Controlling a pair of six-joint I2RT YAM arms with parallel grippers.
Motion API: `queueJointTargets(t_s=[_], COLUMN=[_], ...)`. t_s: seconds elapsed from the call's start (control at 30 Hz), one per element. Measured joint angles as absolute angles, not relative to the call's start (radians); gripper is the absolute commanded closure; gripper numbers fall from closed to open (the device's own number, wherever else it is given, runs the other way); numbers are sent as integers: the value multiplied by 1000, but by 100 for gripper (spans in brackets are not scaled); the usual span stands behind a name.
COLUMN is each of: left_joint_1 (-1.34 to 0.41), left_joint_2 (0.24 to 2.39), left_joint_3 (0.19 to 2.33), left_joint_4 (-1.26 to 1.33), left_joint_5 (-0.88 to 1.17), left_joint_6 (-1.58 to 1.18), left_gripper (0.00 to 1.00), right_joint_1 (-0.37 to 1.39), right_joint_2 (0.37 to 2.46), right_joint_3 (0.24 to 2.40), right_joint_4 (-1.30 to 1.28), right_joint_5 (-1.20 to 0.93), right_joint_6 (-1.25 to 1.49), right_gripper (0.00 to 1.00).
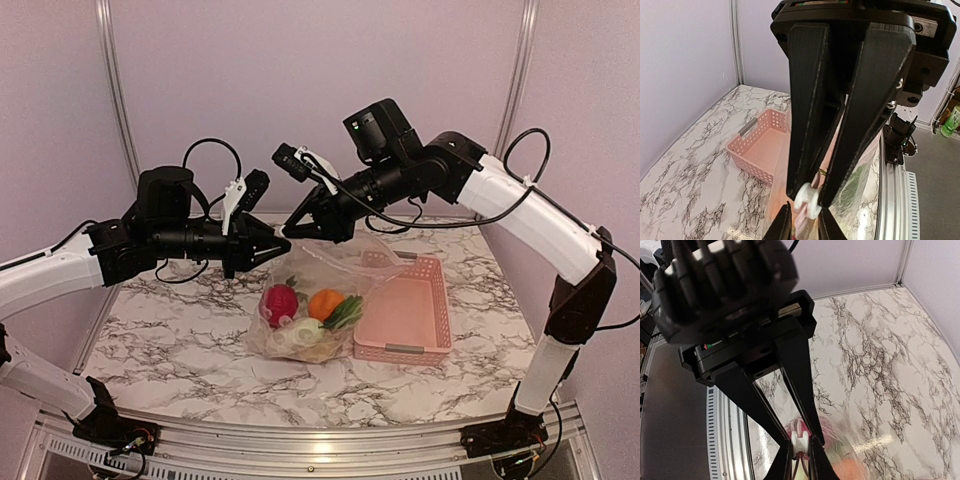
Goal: Place the food in the zip-top bag and seal the zipper
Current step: Hold the zipper food storage bag at the center of the board, then zip the zipper on the zipper food storage bag.
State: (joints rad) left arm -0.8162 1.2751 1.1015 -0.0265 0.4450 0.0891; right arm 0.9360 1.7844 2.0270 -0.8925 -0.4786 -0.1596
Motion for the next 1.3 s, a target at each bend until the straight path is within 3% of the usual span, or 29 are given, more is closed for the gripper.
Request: queueJointTargets(t_s=[0.3, 0.87, 1.3], left_joint_1=[-816, -811, -739], left_joint_2=[1282, 1255, 1227], left_joint_3=[1106, 1078, 1054], left_joint_4=[4, 38, 33], left_joint_5=[464, 406, 358], left_joint_6=[72, 81, 123], left_gripper=[100, 100, 100], right_joint_1=[936, 935, 866], right_joint_2=[1784, 1784, 1705], right_joint_3=[2030, 2054, 1925], right_joint_4=[-896, -930, -957], right_joint_5=[-464, -425, -407], right_joint_6=[-163, -162, -138], right_gripper=[91, 92, 92])
